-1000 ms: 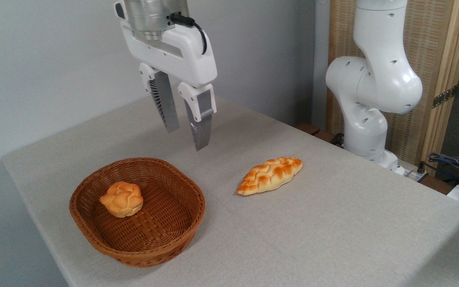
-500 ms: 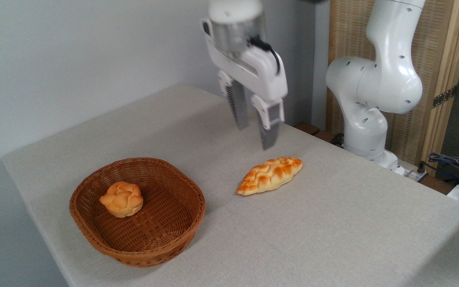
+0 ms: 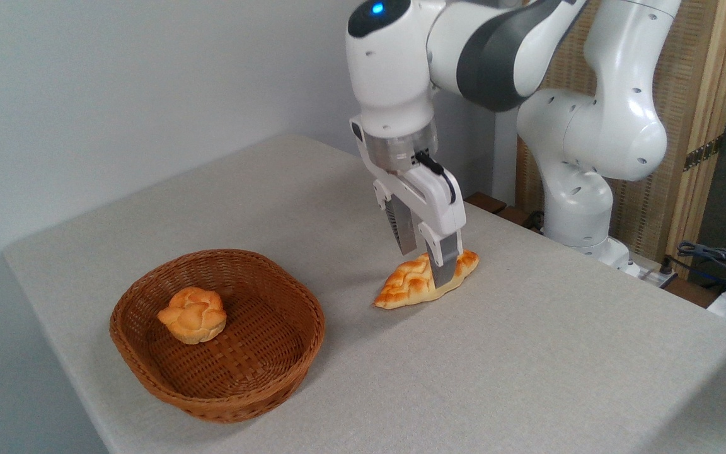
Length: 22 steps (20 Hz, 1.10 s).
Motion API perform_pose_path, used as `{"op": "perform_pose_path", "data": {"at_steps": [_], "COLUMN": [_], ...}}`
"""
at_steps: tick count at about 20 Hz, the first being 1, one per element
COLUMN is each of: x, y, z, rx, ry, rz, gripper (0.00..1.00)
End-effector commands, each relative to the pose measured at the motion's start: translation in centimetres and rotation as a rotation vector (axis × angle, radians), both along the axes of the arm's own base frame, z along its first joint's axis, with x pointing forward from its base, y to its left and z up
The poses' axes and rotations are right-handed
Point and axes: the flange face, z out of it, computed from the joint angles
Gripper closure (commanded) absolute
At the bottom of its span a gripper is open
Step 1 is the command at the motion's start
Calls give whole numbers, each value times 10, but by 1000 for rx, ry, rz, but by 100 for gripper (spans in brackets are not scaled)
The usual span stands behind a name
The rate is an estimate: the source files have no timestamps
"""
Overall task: Put bread into the basket
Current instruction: 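Close the gripper on the middle of the braided bread roll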
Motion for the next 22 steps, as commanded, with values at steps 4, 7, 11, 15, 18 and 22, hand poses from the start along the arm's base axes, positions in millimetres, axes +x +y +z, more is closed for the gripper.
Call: {"op": "perform_pose_path", "data": {"at_steps": [4, 7, 11, 15, 18, 22], "x": [-9, -10, -10, -11, -12, -8], "y": [-2, -4, -5, -6, -7, -22], "z": [-18, -21, -24, -25, -24, 31], "rx": [-8, -16, -15, -16, -16, -7], "ry": [-3, -1, 12, 21, 31, 99], "rz": [-34, -91, -94, -97, -101, -129], "gripper": [33, 76, 88, 88, 89, 89]}}
